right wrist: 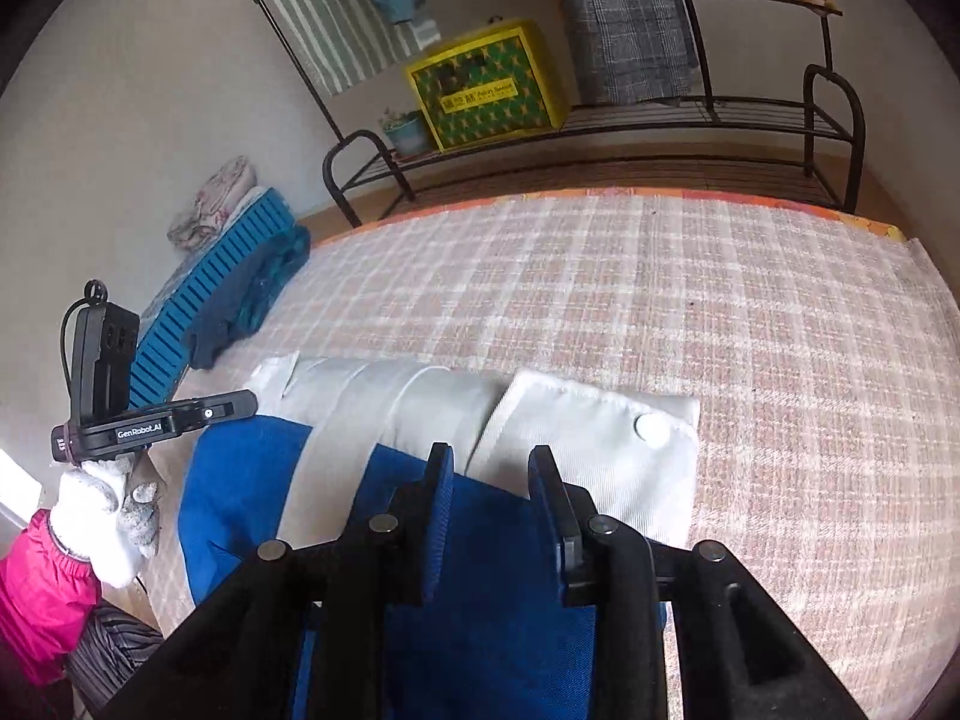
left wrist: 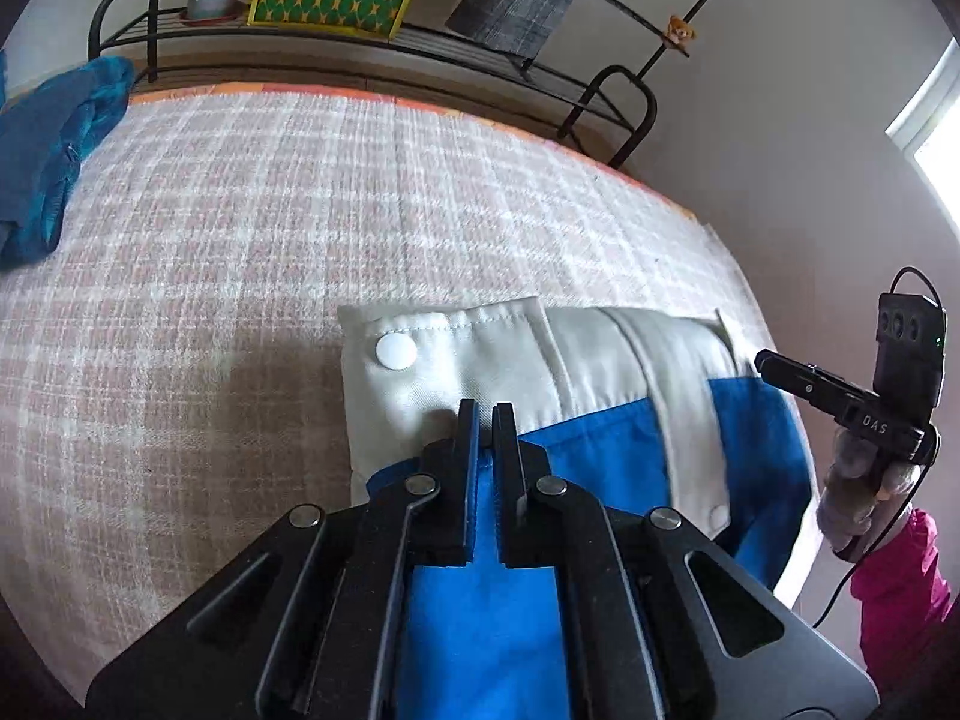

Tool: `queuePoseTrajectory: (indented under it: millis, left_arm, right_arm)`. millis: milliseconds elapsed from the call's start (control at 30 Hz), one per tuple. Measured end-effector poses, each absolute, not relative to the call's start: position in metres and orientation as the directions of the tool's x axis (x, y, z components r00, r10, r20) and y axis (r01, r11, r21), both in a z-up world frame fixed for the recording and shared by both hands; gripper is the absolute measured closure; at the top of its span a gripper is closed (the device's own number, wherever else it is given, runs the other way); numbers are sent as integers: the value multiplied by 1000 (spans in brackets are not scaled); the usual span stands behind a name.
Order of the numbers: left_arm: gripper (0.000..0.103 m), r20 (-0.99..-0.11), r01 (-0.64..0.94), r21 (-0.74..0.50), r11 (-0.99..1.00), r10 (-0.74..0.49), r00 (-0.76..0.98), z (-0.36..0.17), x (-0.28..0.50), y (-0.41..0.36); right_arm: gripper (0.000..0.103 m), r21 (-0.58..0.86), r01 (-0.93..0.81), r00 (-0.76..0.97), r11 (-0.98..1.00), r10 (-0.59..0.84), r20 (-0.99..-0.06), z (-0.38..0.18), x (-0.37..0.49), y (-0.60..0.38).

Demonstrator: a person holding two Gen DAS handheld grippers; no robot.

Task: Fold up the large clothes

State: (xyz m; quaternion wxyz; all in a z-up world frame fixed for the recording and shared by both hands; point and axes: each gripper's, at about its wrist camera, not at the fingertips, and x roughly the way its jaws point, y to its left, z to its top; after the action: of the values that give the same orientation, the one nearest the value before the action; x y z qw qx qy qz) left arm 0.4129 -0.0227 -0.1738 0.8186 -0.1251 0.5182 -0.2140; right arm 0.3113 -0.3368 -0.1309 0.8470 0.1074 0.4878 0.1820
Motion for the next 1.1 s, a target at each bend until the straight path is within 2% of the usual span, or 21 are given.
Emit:
queuePoseTrajectory:
  millis: [100,167,267,500,767,933,1000,1033,1067,1100]
  left_arm:
    - [100,-783,213,-456,864,-503,365,-198,416,-14]
    - [99,-785,243,-419,875,-484,387,-204,416,-17]
    - [99,-799,218,-423,880,-475,369,-198,417,-16]
    - [99,-762,263,-439,859,-511,397,-158,367,3]
    - [99,-784,197,-485,852,-523,334,-214,339,17]
    - [99,-810,199,-468,861,-508,293,-206,332,21]
    - [99,-799,166,-489,856,-516,308,-195,329,34]
    - [92,-778,139,-522,841,-537,325,-188,329,44]
    - [77,-745,116,-574,810,-576,338,-184,329,53]
    - [68,-711,94,-620,779,-608,352,-180,330,61]
  right_arm:
    - [78,362,-185,411,914,406,-816,-156,311,-337]
    - [80,365,-157,394,918,397,-829,-173,312,-336]
    - [80,324,-151,387,934,357,-850,-166,313,-331]
    - [78,431,-182,462,884,464,-756,-118,254,-353]
    - [81,494,-57,422,868,469,-776,-183,198,-366]
    - [81,508,-61,371,859,492,-788,-170,200,-372]
    - [71,503,-96,402,859,496,-770,-153,196,-379]
    - [62,509,-106,424,855,501,-754,-145,193,-383]
    - [47,511,-110,452,853,501,-738,-138,191,-388]
    - [38,505,-111,480,856,491,-727,-133,190,-392]
